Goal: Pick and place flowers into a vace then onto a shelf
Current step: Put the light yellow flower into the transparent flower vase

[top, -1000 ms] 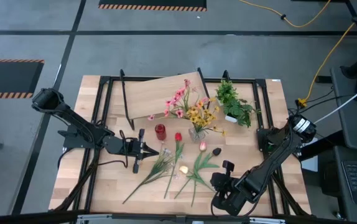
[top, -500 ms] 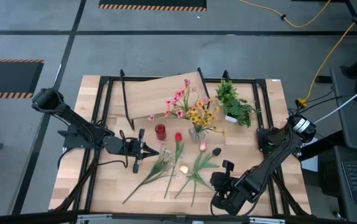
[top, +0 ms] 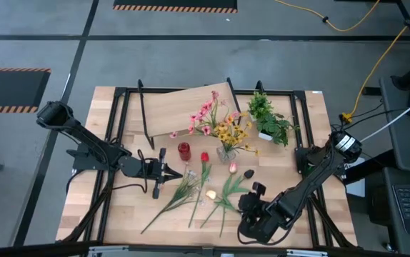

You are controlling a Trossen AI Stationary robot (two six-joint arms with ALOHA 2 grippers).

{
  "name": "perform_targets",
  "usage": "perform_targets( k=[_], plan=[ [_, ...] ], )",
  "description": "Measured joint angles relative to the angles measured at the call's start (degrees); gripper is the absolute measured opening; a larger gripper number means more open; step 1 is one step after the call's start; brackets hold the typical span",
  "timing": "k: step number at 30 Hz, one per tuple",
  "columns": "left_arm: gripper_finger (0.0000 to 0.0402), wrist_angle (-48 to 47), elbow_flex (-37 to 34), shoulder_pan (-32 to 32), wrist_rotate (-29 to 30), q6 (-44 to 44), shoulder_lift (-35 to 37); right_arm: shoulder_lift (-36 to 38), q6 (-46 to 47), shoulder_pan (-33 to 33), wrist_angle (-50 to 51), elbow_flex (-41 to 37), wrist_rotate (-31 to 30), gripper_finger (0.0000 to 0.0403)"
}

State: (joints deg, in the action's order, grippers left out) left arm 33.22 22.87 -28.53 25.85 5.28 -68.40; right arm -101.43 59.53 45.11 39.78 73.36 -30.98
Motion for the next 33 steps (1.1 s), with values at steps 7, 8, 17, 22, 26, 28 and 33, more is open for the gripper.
perform_targets(
  k=[7, 8, 17, 22, 26, 28, 33],
  plan=[
    [0.0008, -0.3, 0.0, 0.0, 0.0, 0.0, 0.0, -2.1, 0.0, 0.3, -2.2, 0.0, 0.1, 0.0208],
    [0.0008, -0.3, 0.0, 0.0, 0.0, 0.0, 0.0, -2.8, 0.0, 0.3, -2.6, 0.0, 0.0, 0.0208],
    [0.0008, -0.3, 0.0, 0.0, 0.0, 0.0, 0.0, -8.4, 0.7, 0.4, -4.5, 0.0, 2.7, 0.0209],
    [0.0008, -0.3, 0.0, 0.0, 0.0, 0.0, 0.0, -10.4, 1.6, 0.4, -6.3, 0.0, 4.2, 0.0209],
    [0.0008, -0.3, 0.0, 0.0, 0.0, 0.2, 0.0, -10.9, 1.9, 0.4, -6.2, 0.0, 4.3, 0.0209],
    [0.0008, -0.3, 0.0, 0.0, 0.0, 0.2, 0.0, -10.9, 1.9, 0.4, -6.1, 0.0, 4.3, 0.0209],
    [0.0008, -0.3, 0.0, 0.0, 0.0, 0.2, 0.0, -11.0, 3.9, 0.3, -5.9, -0.7, 4.2, 0.0209]
  ],
)
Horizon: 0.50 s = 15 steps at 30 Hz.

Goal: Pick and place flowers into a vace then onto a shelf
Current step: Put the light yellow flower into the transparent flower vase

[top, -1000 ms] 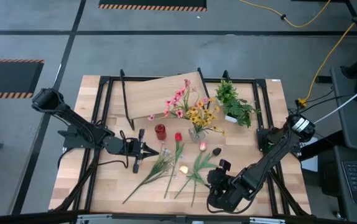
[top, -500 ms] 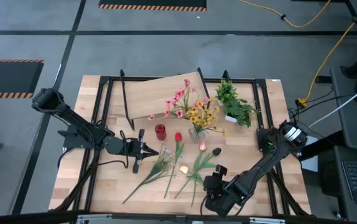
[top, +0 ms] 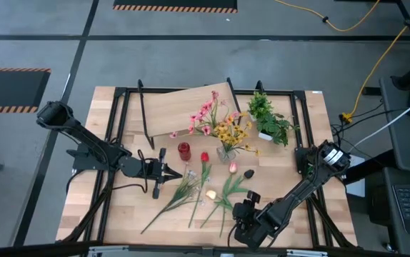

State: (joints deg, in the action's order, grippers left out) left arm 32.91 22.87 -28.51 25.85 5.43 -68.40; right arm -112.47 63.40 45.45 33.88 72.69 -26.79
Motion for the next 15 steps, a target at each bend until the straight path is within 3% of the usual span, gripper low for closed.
perform_targets(
  k=[10, 15],
  plan=[
    [0.0008, 0.0, 0.0, 0.0, 0.0, 0.0, 0.0, -0.1, 2.4, 0.0, -5.3, -3.6, 0.4, 0.0209],
    [0.0008, 0.0, 0.0, 0.0, 0.0, 0.0, 0.0, -0.5, 2.4, 0.0, -4.8, -3.6, 0.4, 0.0189]
  ],
)
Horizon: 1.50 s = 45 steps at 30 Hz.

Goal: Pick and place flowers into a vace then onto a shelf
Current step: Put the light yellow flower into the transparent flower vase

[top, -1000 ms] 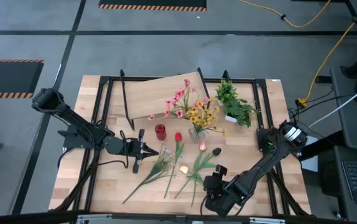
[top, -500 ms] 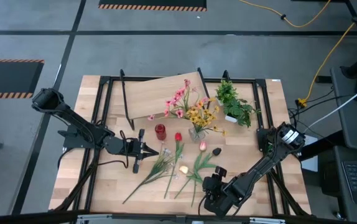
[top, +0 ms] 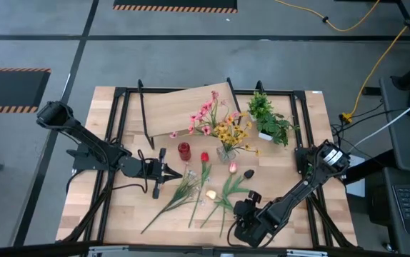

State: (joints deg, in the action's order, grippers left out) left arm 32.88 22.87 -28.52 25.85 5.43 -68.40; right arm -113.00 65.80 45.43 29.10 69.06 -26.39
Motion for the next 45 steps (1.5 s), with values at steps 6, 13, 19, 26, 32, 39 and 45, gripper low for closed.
perform_targets(
  k=[6, 13, 19, 26, 32, 39, 45],
  plan=[
    [0.0008, -0.1, 0.0, 0.0, 0.0, 0.4, 0.0, -1.9, 0.0, 0.0, 0.3, 0.0, -0.1, 0.0155],
    [0.0008, -0.1, 0.0, 0.0, 0.0, 0.4, 0.0, -2.1, 0.1, 0.0, 0.5, 0.1, -0.3, 0.0104],
    [0.0008, -0.1, 0.0, 0.0, 0.0, 0.4, 0.0, -1.8, 1.7, -0.1, 1.1, 0.1, 0.0, 0.0032],
    [0.0008, -0.1, 0.0, 0.0, 0.0, 0.4, 0.0, 1.6, 1.8, 0.0, 3.0, 0.0, 0.5, 0.0012],
    [0.0008, -0.1, 0.0, 0.0, 0.0, 0.4, 0.0, 5.6, 1.5, -0.1, 6.4, 0.0, -3.2, 0.0006],
    [0.0008, -0.1, 0.0, 0.0, 0.0, 0.5, 0.0, 10.4, -4.8, -0.7, 9.8, 0.0, -6.0, 0.0003],
    [0.0008, -0.1, 0.0, 0.0, 0.0, 0.5, 0.0, 15.4, -12.7, -1.9, 9.5, 0.0, -12.3, 0.0002]
  ],
)
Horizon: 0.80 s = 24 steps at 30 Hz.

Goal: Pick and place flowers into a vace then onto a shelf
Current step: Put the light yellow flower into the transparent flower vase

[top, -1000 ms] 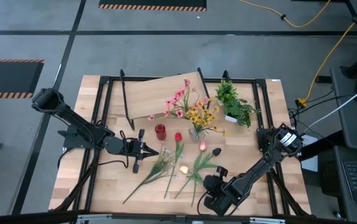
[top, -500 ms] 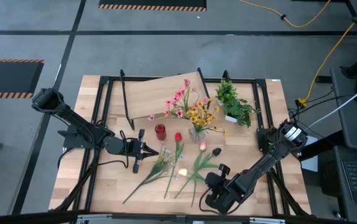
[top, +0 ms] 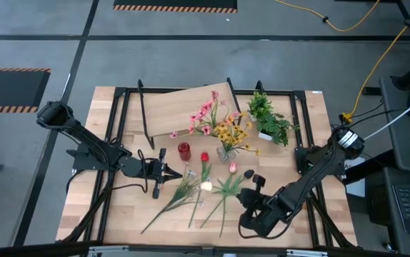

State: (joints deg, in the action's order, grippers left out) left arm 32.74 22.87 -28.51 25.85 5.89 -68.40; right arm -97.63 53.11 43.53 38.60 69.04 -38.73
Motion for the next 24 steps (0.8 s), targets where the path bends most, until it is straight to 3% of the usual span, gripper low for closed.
perform_targets(
  k=[7, 13, 17, 24],
  plan=[
    [0.0008, 0.0, 0.0, 0.0, 0.0, 0.0, 0.0, 4.6, -10.2, -2.2, -10.6, -4.2, 1.0, 0.0002],
    [0.0008, 0.0, 0.0, 0.0, 0.0, 0.4, 0.0, 11.6, -19.9, -5.0, -34.1, -17.9, 4.3, 0.0002],
    [0.0008, -0.8, 0.0, 0.0, 0.0, 1.5, 0.0, 15.6, -31.6, -5.3, -50.7, -25.6, 4.3, 0.0002],
    [0.0008, -1.7, 0.0, 0.0, 0.6, 3.4, 0.0, 17.3, -48.2, -9.0, -78.0, -37.3, 7.0, 0.0002]
  ],
)
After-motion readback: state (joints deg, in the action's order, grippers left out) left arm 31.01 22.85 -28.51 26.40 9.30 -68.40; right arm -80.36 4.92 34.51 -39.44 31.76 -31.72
